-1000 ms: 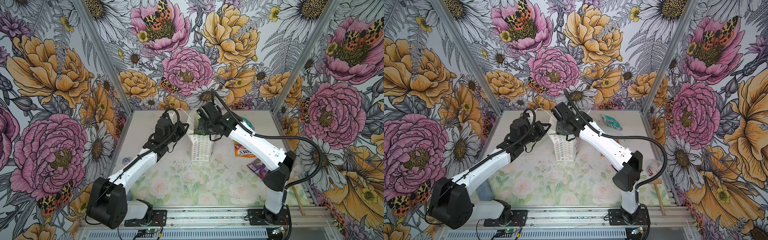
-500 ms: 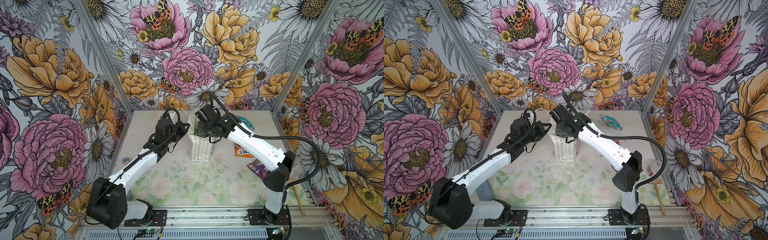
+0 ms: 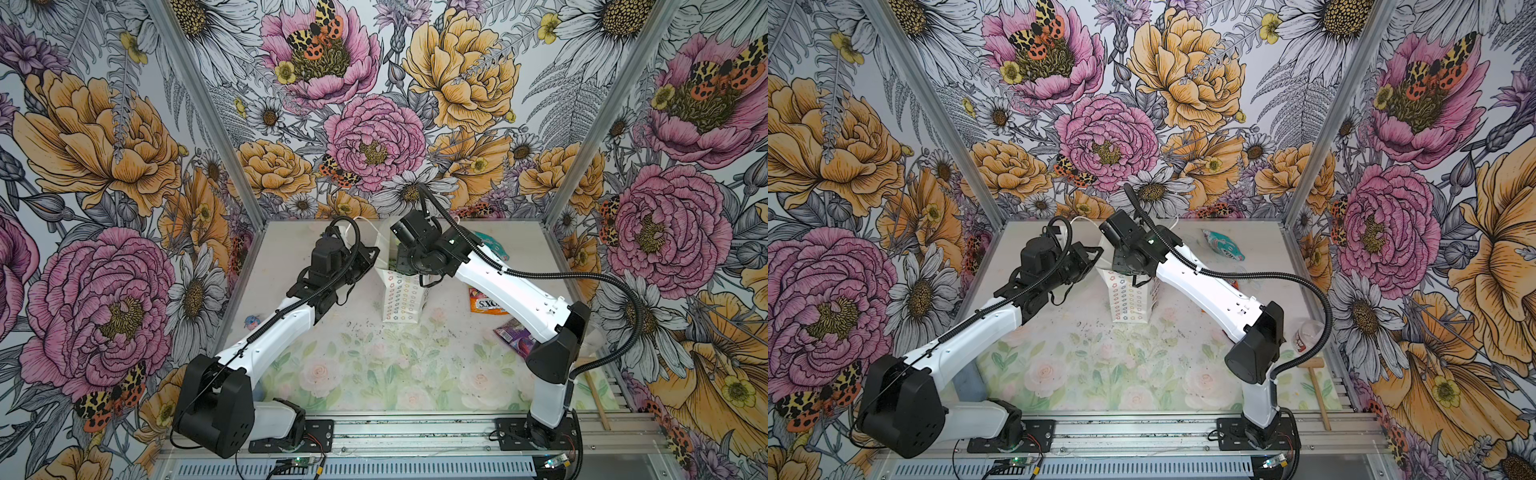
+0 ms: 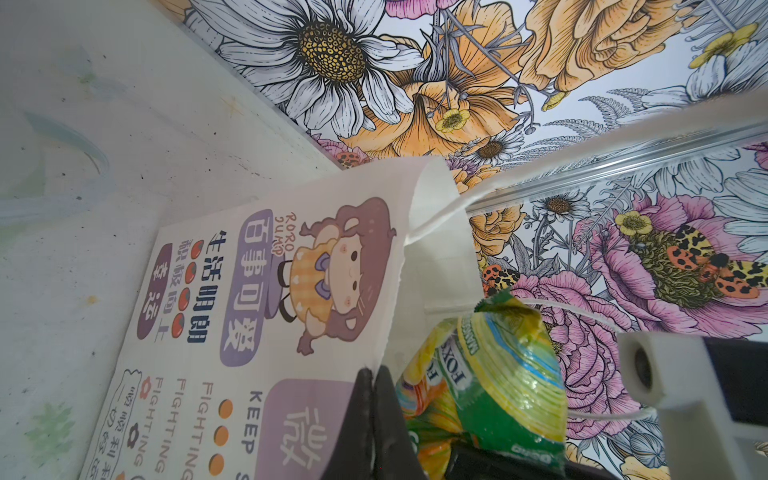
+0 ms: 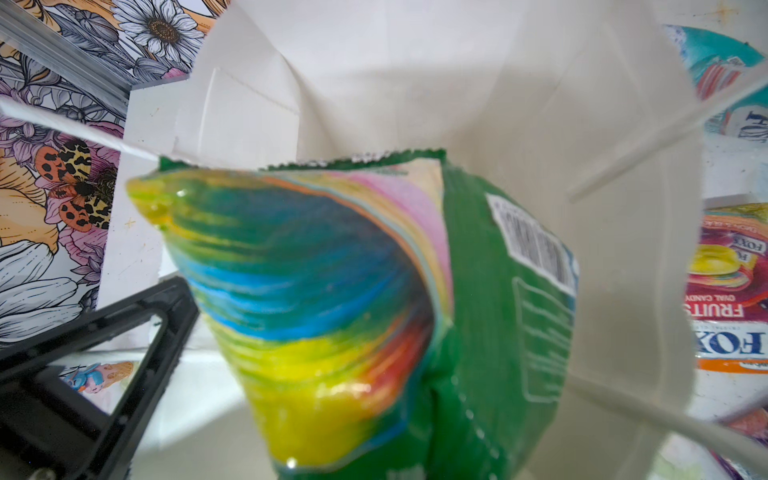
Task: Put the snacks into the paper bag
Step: 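Lower the green packet into the bag and open the right gripper, then raise the right gripper out of the bag and pull it back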
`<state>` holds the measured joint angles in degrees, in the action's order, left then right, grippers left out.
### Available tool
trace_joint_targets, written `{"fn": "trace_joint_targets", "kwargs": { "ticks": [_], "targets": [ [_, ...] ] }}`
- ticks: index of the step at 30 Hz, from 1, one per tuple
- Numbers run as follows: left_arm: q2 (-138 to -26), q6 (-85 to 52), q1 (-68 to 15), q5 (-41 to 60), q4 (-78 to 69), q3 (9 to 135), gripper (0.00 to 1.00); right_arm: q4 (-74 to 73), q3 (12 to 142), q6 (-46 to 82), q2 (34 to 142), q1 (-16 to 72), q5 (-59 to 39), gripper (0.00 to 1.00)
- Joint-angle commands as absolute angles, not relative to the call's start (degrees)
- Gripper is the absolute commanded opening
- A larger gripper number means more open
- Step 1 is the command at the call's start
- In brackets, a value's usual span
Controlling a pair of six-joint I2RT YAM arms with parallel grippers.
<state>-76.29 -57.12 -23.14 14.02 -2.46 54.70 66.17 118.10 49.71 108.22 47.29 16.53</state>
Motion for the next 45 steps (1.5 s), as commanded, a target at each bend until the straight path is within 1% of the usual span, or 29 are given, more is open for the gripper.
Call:
{"fn": "trace_joint_targets", "kwargs": {
  "ticks": [1, 4, 10, 12, 15, 17, 31, 35, 42, 45],
  "targets": [
    [-76.55, -57.74, -23.64, 14.18, -5.01, 54.58, 0.00, 66.49, 118.51, 49.70, 106.25, 47.72, 17.93, 0.18],
    [-76.64, -57.74, -23.73, 14.24, -5.01, 54.72, 0.00, 66.70, 118.56, 49.66, 106.35, 47.70, 17.57, 0.24],
    [-76.82, -57.74, -23.95, 14.13, -5.01, 54.84, 0.00, 66.70, 118.46, 49.58, 106.17, 47.73, 17.58, 0.26],
    [-76.90, -57.74, -23.99, 14.13, -5.01, 54.89, 0.00, 66.68, 118.42, 49.58, 106.02, 47.72, 17.58, 0.32],
    [-76.95, -57.74, -23.99, 13.93, -4.92, 54.93, 0.00, 66.68, 118.62, 49.48, 105.98, 47.76, 17.58, 0.36],
    [-76.99, -57.74, -24.18, 14.02, -4.92, 55.05, 0.00, 66.71, 118.69, 49.48, 105.87, 47.77, 17.58, 0.40],
    [-76.90, -57.40, -24.17, 13.90, -4.41, 55.37, 0.00, 66.55, 120.86, 47.52, 104.98, 48.43, 17.32, 0.42],
    [-76.90, -57.26, -24.13, 13.86, -4.13, 55.38, 0.00, 66.54, 122.15, 45.36, 104.16, 48.46, 15.58, 0.45],
    [-76.55, -57.30, -23.62, 13.97, -4.22, 54.77, 0.00, 66.60, 124.77, 39.04, 101.12, 48.43, 10.42, 0.58],
    [-76.55, -57.30, -23.47, 14.32, -4.26, 54.76, 0.00, 66.62, 125.20, 36.00, 99.74, 48.43, 9.68, 0.65]
  ]
}}
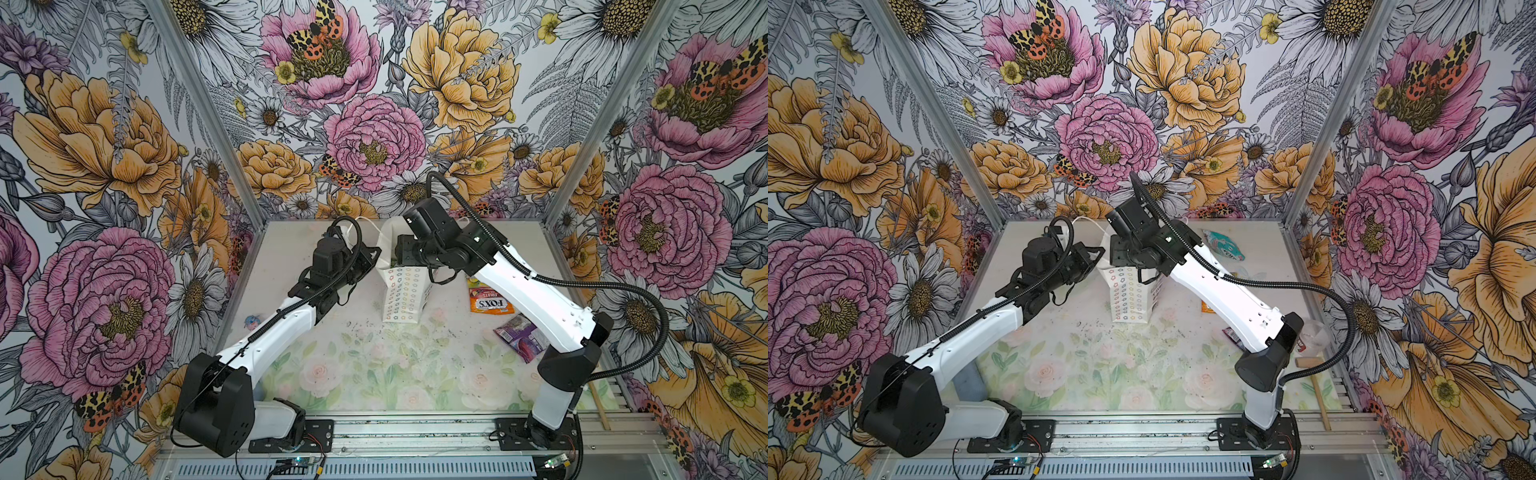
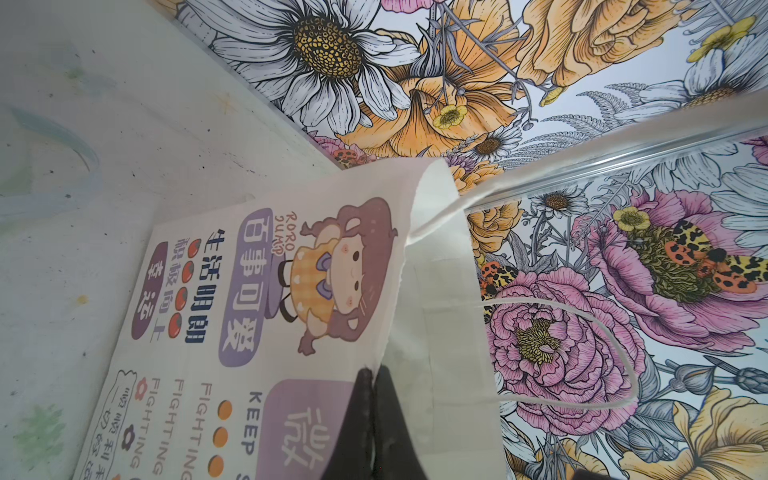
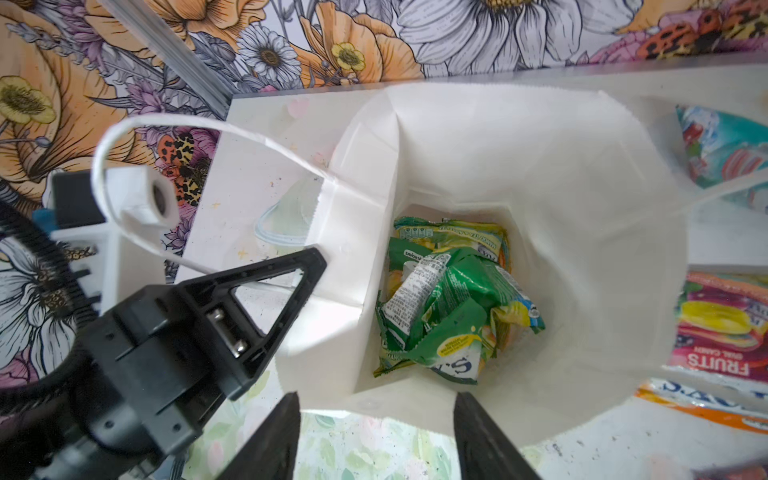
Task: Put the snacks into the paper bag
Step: 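Raise the right gripper out of the bag and pull it back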
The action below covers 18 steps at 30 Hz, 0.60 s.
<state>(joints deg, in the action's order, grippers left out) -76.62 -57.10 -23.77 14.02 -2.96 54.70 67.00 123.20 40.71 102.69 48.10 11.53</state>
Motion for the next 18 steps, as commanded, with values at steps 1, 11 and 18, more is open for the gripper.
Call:
{"fn": "trace_joint_targets", "kwargs": {
  "ticks": [1, 11, 18],
  "targets": [
    [-76.47, -57.30, -23.30, 14.37, -4.22, 54.72, 0.00, 66.66, 125.15, 35.25, 99.26, 48.43, 9.60, 0.67],
    [-75.76, -57.39, -22.83, 14.41, -4.36, 53.88, 0.00, 66.78, 124.54, 30.70, 92.91, 47.38, 13.67, 0.76],
    [-75.32, -57.30, -22.79, 14.22, -4.06, 53.70, 0.00, 66.79, 121.09, 28.37, 86.82, 43.83, 13.71, 0.76]
  ]
}}
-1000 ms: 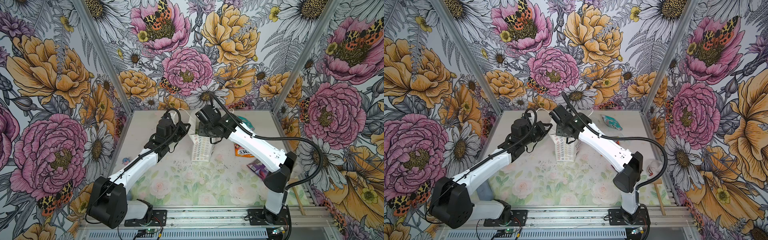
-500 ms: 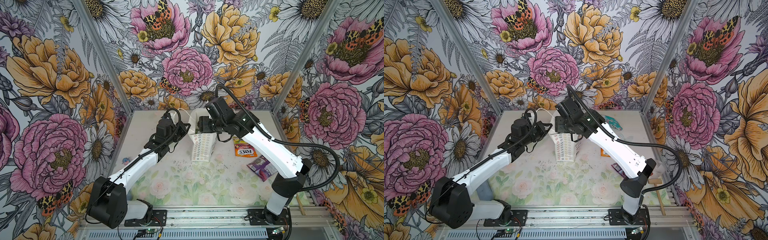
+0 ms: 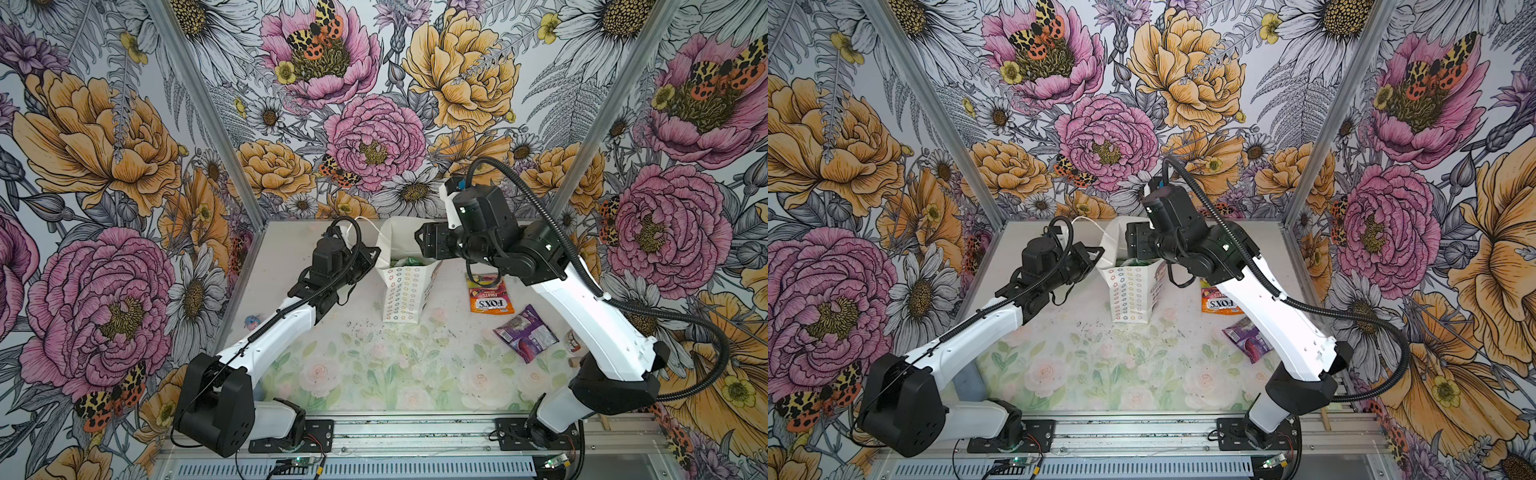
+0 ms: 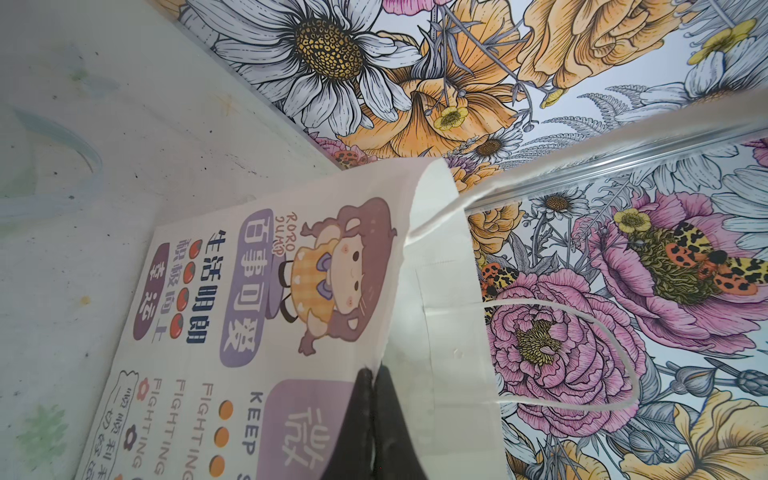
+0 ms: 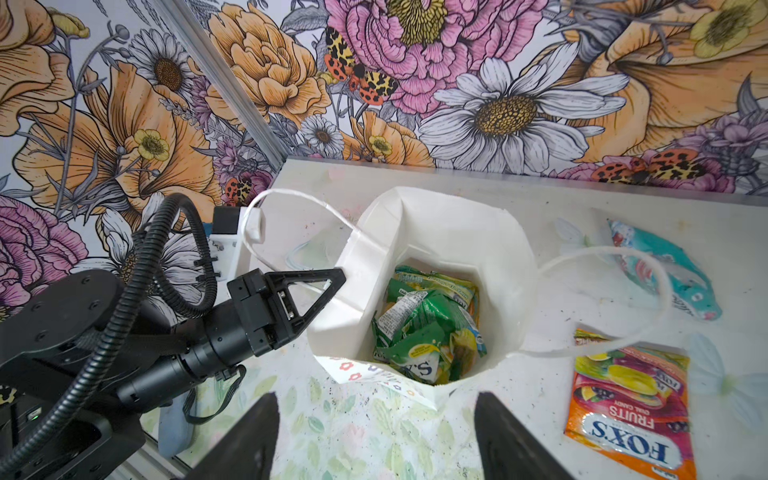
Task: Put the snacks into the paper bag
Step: 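Raise the right gripper out of the bag and pull it back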
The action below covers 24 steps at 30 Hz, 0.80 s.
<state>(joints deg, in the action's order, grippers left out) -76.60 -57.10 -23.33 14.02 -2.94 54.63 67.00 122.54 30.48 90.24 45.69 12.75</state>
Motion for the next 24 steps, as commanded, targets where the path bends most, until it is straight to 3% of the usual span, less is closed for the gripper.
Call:
{"fn": "trace_joint_targets", "kwargs": {
  "ticks": [1, 17, 24],
  "targets": [
    [-75.32, -57.30, -22.81, 14.23, -4.05, 53.62, 0.00, 66.73, 120.20, 27.99, 85.78, 43.00, 13.03, 0.76],
    [-74.82, -57.39, -22.72, 13.68, -3.77, 53.61, 0.00, 69.60, 105.29, 27.86, 71.65, 27.99, 10.14, 0.76],
    [-74.80, -57.48, -22.81, 13.43, -3.60, 53.44, 0.00, 69.81, 99.38, 25.63, 69.20, 18.31, 2.46, 0.76]
  ]
}}
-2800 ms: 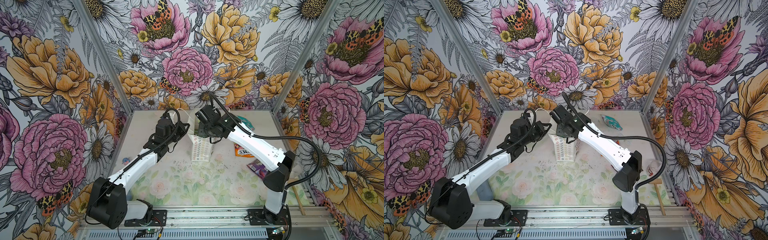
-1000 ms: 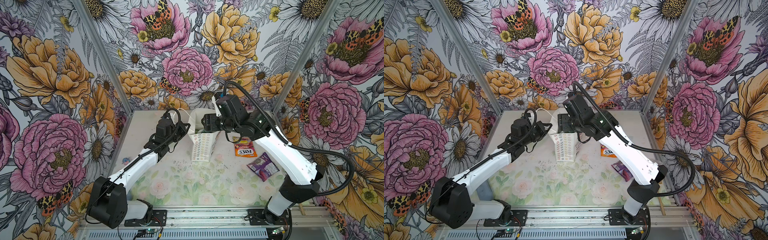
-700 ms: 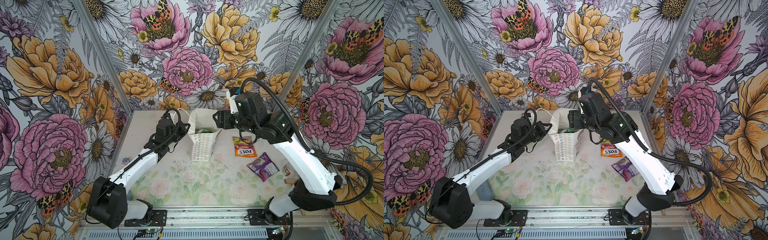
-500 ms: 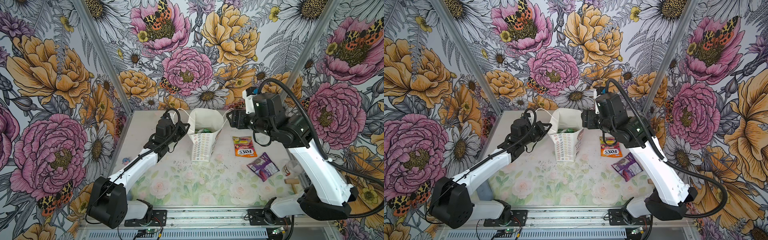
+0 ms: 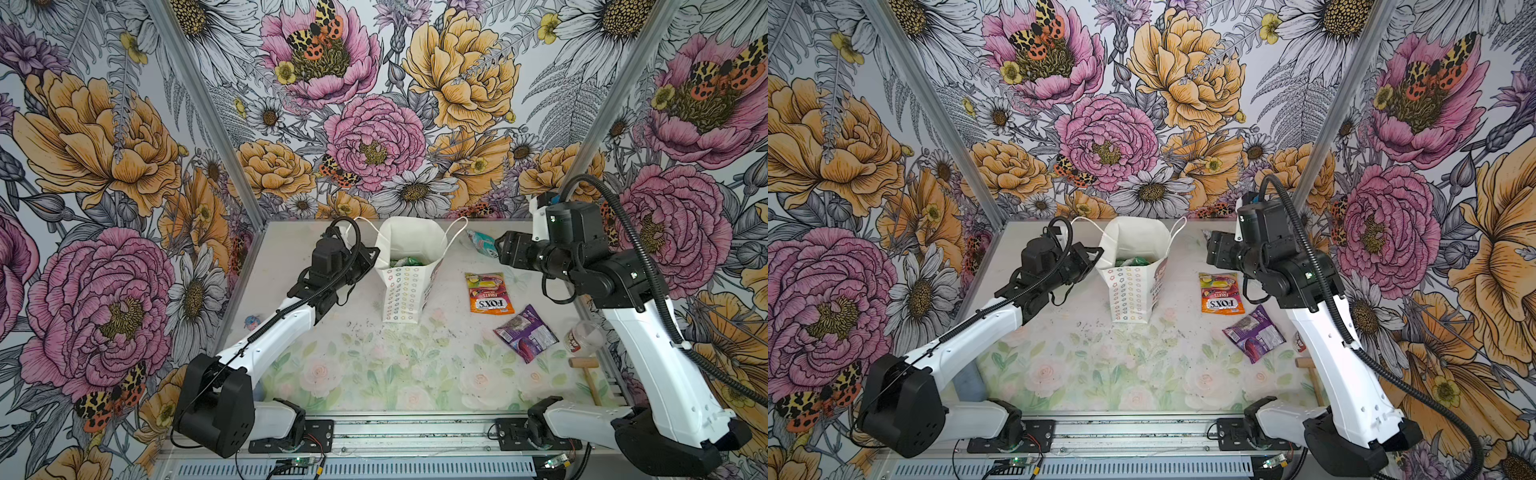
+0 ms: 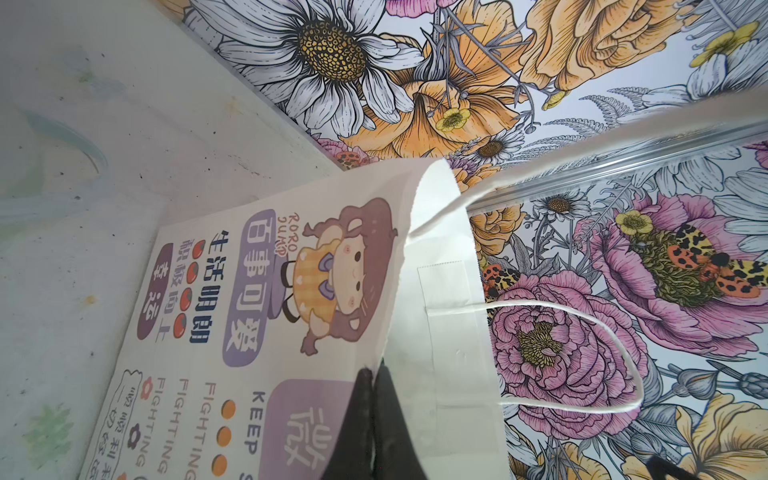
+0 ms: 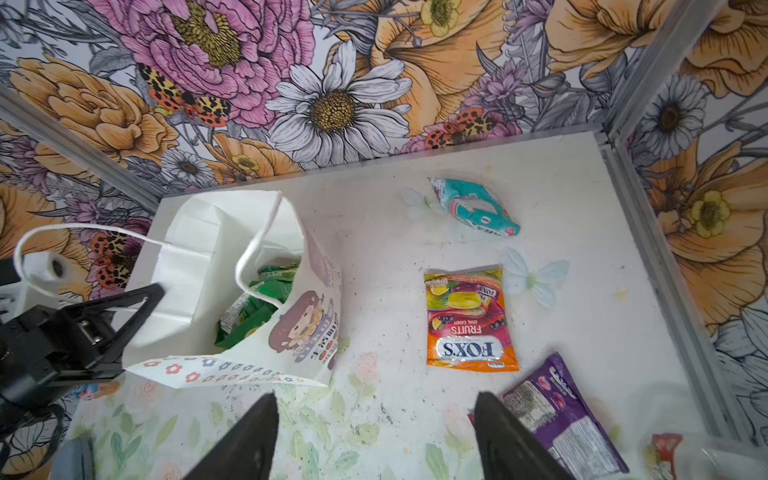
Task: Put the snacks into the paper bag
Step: 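Raise the right gripper out of the bag and pull it back, then move the right gripper over the orange Fox's packet on the table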
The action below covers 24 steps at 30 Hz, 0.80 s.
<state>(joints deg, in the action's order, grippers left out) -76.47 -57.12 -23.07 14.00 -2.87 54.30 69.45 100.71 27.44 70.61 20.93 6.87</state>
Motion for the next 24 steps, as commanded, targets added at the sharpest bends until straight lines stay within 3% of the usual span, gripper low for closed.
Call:
{"fn": "trace_joint_targets", "kwargs": {
  "ticks": [1, 15, 24],
  "targets": [
    [-74.88, -57.48, -22.94, 13.40, -3.60, 53.44, 0.00, 69.87, 98.71, 25.29, 69.21, 17.14, 1.47, 0.77],
    [-74.88, -57.48, -22.30, 13.65, -3.60, 53.43, 0.00, 69.32, 90.07, 18.12, 73.15, 1.21, -12.11, 0.81],
    [-73.92, -57.57, -22.37, 13.37, -3.43, 53.11, 0.00, 66.77, 84.62, 13.55, 77.51, -3.85, -16.64, 0.83]
  ]
}}
